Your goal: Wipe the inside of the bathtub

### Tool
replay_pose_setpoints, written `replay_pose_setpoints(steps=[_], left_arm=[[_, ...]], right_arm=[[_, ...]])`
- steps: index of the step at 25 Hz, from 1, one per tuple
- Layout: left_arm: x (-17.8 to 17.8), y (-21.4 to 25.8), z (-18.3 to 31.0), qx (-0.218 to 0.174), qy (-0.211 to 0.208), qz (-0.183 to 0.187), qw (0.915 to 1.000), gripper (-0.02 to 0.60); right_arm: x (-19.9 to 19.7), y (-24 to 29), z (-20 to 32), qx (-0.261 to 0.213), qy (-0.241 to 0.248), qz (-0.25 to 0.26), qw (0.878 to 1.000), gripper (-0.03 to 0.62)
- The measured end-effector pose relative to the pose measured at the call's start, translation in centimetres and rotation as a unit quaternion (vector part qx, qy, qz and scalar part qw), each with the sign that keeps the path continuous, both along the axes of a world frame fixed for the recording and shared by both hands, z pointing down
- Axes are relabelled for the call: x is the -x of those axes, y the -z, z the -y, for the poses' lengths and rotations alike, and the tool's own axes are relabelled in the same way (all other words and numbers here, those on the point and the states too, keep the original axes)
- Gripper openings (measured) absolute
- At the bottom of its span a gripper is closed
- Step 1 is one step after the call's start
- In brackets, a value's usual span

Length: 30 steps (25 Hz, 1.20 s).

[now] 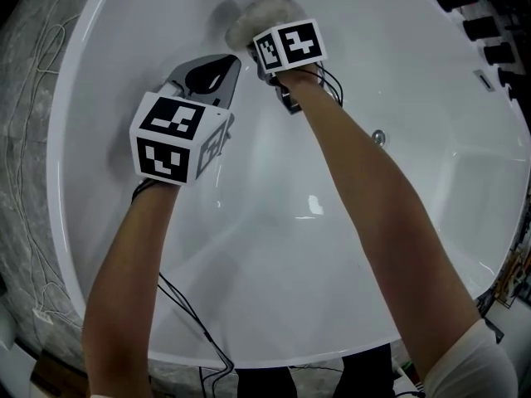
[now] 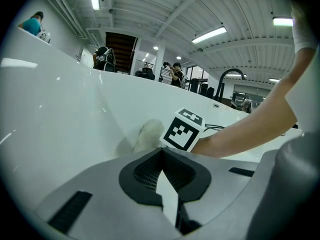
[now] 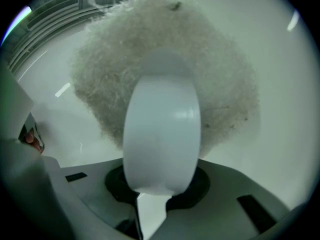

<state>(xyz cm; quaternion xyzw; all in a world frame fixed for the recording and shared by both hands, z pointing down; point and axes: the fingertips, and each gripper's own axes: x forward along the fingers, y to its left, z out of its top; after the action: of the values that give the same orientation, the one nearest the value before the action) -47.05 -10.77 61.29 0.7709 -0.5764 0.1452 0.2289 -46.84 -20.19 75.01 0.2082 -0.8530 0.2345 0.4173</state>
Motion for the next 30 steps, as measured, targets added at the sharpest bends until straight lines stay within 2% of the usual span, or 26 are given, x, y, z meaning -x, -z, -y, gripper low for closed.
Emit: replay_pose_setpoints(steps=[9, 30], left_arm=[[-1.0, -1.3, -0.5, -0.001, -0.006, 0.002, 1.0000, 0.011], [-6.7, -1.6, -0.2, 0.003, -0.034, 0.005, 0.9994, 0.011]], right_arm=[[-2.5, -4.2, -0.6, 0.017, -0.015, -0.010, 1.000, 0.097], [-11.5, -5.2, 0.1, 0.018, -0.054, -0.019, 0.998, 0.097]])
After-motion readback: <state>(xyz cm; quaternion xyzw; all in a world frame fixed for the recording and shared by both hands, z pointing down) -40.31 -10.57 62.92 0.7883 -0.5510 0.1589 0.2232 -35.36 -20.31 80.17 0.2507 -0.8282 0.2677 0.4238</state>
